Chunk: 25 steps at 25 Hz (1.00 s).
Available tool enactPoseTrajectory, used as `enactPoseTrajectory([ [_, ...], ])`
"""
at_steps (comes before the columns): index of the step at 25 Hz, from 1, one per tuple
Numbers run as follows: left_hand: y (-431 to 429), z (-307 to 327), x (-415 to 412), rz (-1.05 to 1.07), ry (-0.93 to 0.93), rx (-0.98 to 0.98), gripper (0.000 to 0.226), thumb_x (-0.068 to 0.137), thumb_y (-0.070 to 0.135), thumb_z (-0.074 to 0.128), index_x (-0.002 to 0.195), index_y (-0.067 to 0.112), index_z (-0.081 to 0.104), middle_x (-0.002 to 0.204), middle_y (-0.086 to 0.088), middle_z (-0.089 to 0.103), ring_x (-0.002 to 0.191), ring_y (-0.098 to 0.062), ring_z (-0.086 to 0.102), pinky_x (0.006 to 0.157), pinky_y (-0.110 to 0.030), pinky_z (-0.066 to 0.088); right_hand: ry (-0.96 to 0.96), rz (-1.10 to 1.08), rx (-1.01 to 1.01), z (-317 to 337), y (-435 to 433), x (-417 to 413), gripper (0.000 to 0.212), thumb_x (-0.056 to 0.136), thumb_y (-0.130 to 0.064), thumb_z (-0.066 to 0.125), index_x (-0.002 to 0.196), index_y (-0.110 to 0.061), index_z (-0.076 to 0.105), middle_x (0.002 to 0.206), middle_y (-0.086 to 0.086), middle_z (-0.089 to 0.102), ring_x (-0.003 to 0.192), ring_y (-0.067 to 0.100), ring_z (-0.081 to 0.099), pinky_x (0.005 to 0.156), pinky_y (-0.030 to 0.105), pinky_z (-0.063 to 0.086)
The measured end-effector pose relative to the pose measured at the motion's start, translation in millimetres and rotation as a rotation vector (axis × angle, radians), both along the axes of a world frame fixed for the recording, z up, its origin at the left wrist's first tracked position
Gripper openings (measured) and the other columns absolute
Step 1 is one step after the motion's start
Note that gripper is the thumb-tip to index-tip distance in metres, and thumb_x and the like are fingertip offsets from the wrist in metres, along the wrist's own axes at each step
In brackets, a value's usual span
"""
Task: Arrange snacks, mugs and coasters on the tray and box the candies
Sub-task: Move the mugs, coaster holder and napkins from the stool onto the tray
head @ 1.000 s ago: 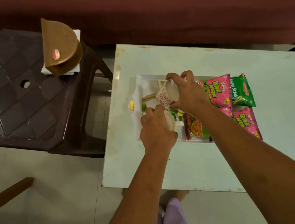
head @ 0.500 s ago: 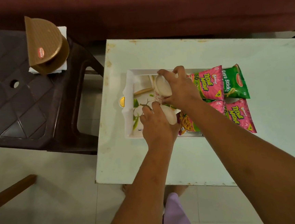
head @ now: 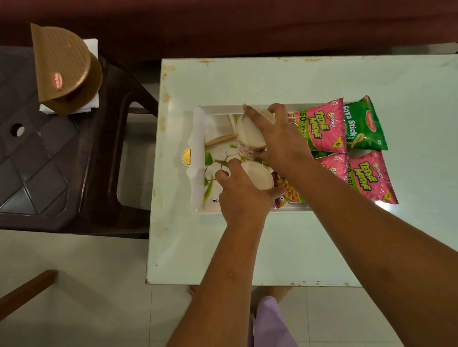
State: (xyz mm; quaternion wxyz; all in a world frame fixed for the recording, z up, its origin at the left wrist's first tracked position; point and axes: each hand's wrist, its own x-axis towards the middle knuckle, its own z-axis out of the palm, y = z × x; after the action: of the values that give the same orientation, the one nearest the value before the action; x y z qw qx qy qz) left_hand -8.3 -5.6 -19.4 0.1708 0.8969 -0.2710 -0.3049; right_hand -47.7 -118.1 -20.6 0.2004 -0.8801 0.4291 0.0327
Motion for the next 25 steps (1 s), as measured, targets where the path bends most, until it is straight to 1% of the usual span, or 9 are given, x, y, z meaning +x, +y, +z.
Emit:
enactPoseTrajectory([
  [5, 0, 2, 6, 0.015, 0.113, -0.019, 0.102, 0.053, 0.058, 0.08, 0.134, 0.022, 0.028, 0.137, -0.013, 0.034, 0.118, -0.032, 0.048, 0.091, -0.038, 0.047, 0.044, -0.045, 0.014, 9, 7, 5, 0.092, 0.077, -0.01, 0.071, 0.145, -0.037, 0.016, 0.143, 0.014, 0.022, 0.116, 0.039, 0.045, 0.086, 0.047, 0.05],
  [8, 4, 8, 29, 0.038, 0.261, -0.064, 0.119, 0.048, 0.053, 0.085, 0.141, 0.03, 0.013, 0.148, -0.01, 0.016, 0.13, -0.032, 0.037, 0.101, -0.042, 0.041, 0.059, -0.194, 0.201, 21, 12, 23, 0.092, 0.08, 0.0, 0.062, 0.146, -0.038, 0.011, 0.154, 0.011, 0.001, 0.133, 0.044, 0.026, 0.102, 0.051, 0.041],
  [11, 14, 25, 80, 0.088, 0.195, -0.041, 0.136, 0.046, 0.047, 0.088, 0.142, 0.041, -0.009, 0.156, -0.003, -0.002, 0.142, -0.034, 0.012, 0.112, -0.05, 0.024, -0.068, -0.31, 0.307, 47, 21, 61, 0.084, 0.077, -0.003, 0.057, 0.146, -0.031, 0.016, 0.157, 0.008, -0.007, 0.142, 0.04, 0.006, 0.113, 0.054, 0.024],
  [13, 25, 41, 122, 0.183, 0.146, -0.12, 0.132, 0.052, 0.034, 0.089, 0.142, 0.043, -0.008, 0.157, -0.001, -0.002, 0.144, -0.031, 0.004, 0.113, -0.051, 0.019, -0.244, -0.293, 0.332, 64, 34, 93, 0.075, 0.077, -0.005, 0.056, 0.143, -0.024, 0.027, 0.156, 0.008, 0.002, 0.142, 0.035, 0.011, 0.115, 0.047, 0.022],
  [18, 62, 67, 215, 0.461, -0.048, -0.343, 0.091, 0.07, 0.021, 0.075, 0.14, 0.036, 0.019, 0.152, -0.005, 0.014, 0.137, -0.033, 0.017, 0.101, -0.039, 0.028, -0.48, -0.213, 0.609, 81, 71, 181, 0.051, 0.082, -0.01, 0.057, 0.132, -0.021, 0.048, 0.143, 0.003, 0.035, 0.13, 0.023, 0.037, 0.105, 0.033, 0.034],
  [20, 71, 70, 250, 0.466, -0.068, -0.372, 0.08, 0.073, 0.024, 0.072, 0.138, 0.033, 0.026, 0.152, -0.004, 0.017, 0.137, -0.031, 0.018, 0.094, -0.035, 0.027, -0.547, -0.222, 0.721, 81, 80, 218, 0.05, 0.082, -0.015, 0.06, 0.131, -0.022, 0.05, 0.137, 0.003, 0.044, 0.122, 0.019, 0.046, 0.099, 0.032, 0.043],
  [22, 73, 67, 280, 0.418, -0.046, -0.371, 0.071, 0.076, 0.025, 0.068, 0.137, 0.033, 0.031, 0.151, -0.002, 0.021, 0.137, -0.029, 0.021, 0.098, -0.035, 0.029, -0.576, -0.243, 0.815, 80, 81, 248, 0.054, 0.082, -0.016, 0.062, 0.133, -0.024, 0.047, 0.133, 0.002, 0.049, 0.108, 0.013, 0.049, 0.085, 0.028, 0.046],
  [24, 70, 61, 306, 0.352, 0.014, -0.388, 0.061, 0.081, 0.021, 0.064, 0.135, 0.029, 0.037, 0.146, -0.005, 0.033, 0.132, -0.028, 0.034, 0.105, -0.043, 0.037, -0.607, -0.289, 0.915, 76, 80, 274, 0.052, 0.082, -0.017, 0.062, 0.131, -0.025, 0.048, 0.121, -0.002, 0.054, 0.094, 0.006, 0.051, 0.073, 0.021, 0.046],
  [25, 65, 59, 310, 0.321, 0.081, -0.42, 0.056, 0.084, 0.018, 0.06, 0.135, 0.027, 0.039, 0.142, -0.006, 0.04, 0.127, -0.026, 0.043, 0.102, -0.043, 0.042, -0.636, -0.336, 0.976, 73, 75, 277, 0.047, 0.083, -0.016, 0.062, 0.128, -0.022, 0.051, 0.111, -0.006, 0.056, 0.086, 0.002, 0.053, 0.063, 0.015, 0.047],
])
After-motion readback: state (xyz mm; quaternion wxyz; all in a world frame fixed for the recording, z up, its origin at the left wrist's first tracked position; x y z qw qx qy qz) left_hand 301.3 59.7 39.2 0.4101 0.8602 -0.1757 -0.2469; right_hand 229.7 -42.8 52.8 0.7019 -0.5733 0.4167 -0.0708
